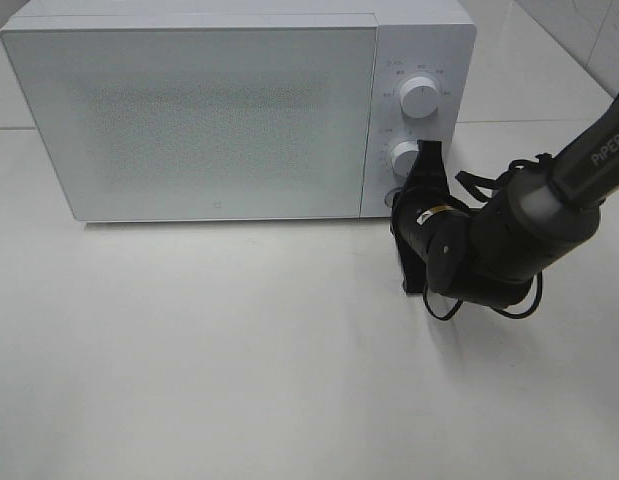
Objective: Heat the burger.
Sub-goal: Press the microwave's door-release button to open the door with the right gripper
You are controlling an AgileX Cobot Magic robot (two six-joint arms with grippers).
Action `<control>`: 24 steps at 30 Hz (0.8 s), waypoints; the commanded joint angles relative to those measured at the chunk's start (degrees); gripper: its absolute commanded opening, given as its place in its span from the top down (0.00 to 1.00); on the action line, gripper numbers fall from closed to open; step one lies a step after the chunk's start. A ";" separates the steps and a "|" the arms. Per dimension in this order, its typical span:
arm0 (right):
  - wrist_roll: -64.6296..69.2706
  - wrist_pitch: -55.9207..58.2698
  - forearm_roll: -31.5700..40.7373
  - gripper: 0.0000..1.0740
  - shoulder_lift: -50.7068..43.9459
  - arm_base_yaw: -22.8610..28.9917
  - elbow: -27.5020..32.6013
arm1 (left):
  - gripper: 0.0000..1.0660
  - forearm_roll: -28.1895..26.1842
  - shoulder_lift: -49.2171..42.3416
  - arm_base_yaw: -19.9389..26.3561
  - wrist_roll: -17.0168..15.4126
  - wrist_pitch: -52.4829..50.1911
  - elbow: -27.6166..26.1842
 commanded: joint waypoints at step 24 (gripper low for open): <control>-2.92 -18.05 -1.49 1.00 0.46 -0.86 -6.36 | 0.06 0.00 -1.03 0.00 -0.29 -0.74 0.11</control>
